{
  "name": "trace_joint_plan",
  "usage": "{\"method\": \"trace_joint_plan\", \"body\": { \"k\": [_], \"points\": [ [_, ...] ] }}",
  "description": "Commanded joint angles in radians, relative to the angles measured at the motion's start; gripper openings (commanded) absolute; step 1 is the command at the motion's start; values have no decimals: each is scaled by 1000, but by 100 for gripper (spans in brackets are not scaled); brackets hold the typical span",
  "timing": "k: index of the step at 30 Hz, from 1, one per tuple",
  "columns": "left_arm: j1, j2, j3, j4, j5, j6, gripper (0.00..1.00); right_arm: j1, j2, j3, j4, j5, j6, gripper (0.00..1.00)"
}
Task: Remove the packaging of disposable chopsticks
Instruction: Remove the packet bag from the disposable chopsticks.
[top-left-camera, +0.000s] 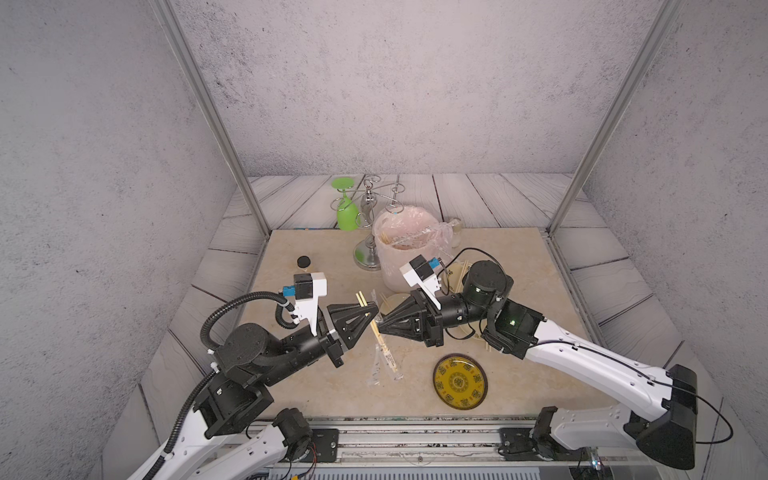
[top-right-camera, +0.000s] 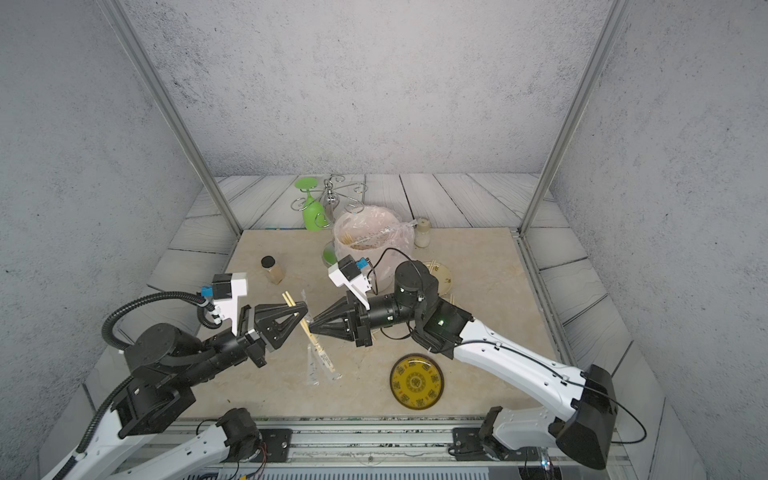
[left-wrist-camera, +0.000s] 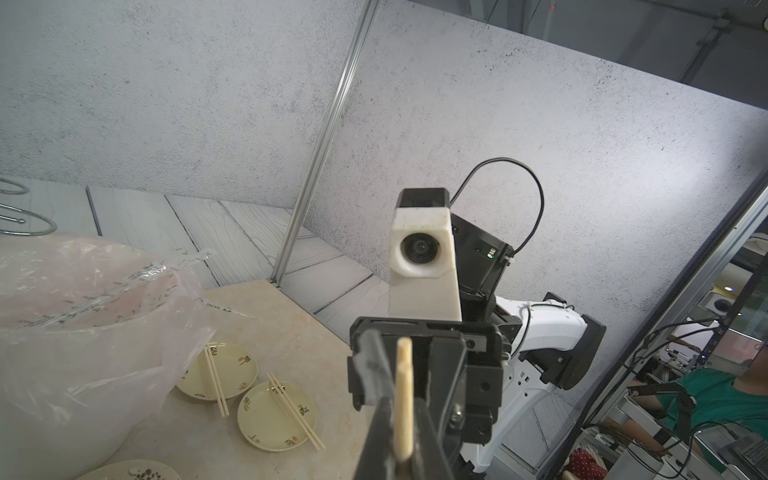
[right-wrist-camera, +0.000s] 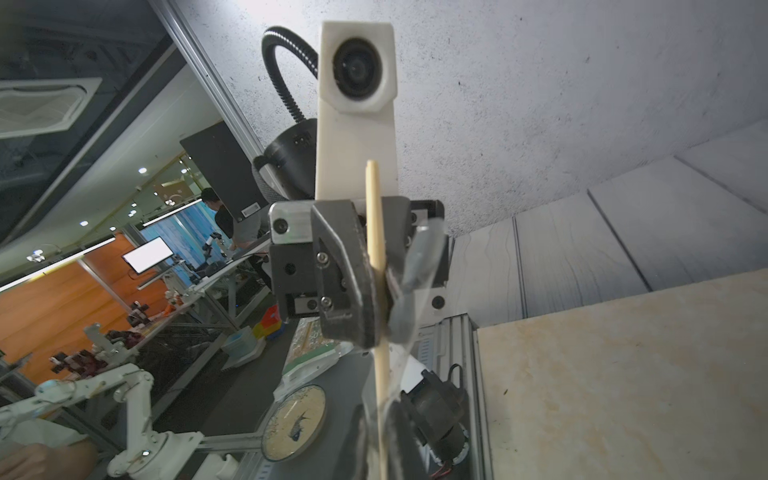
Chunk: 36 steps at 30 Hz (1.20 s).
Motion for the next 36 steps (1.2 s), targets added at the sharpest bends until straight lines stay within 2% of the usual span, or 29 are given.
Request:
{"method": "trace_joint_plan", "body": {
  "k": [1, 8, 15, 18, 24, 28, 32, 36],
  "points": [
    [2, -10, 5, 11, -21, 13, 0, 6, -6, 3, 1, 1, -22, 0],
    [2, -73, 7, 29, -116, 42, 0, 3, -30, -24, -107, 79, -106, 0],
    [1, -106, 87, 30, -197, 158, 0, 3, -40, -21, -287, 194, -248, 0],
    [2, -141, 110, -4, -241, 206, 0, 2, -38, 39, -403, 286, -328, 0],
    [1, -235, 91, -44, -332, 245, 0, -40, -3, 171, -503, 405, -421, 0],
    [2, -283, 80, -108, -377, 250, 0, -105, 75, 360, -605, 639, -546, 0],
    [1, -311, 35, -137, -401, 220, 0, -219, 186, 487, -508, 832, -642, 0],
    [2, -315, 8, -137, -404, 198, 0, -350, 341, 559, -301, 863, -639, 0]
  ]
}}
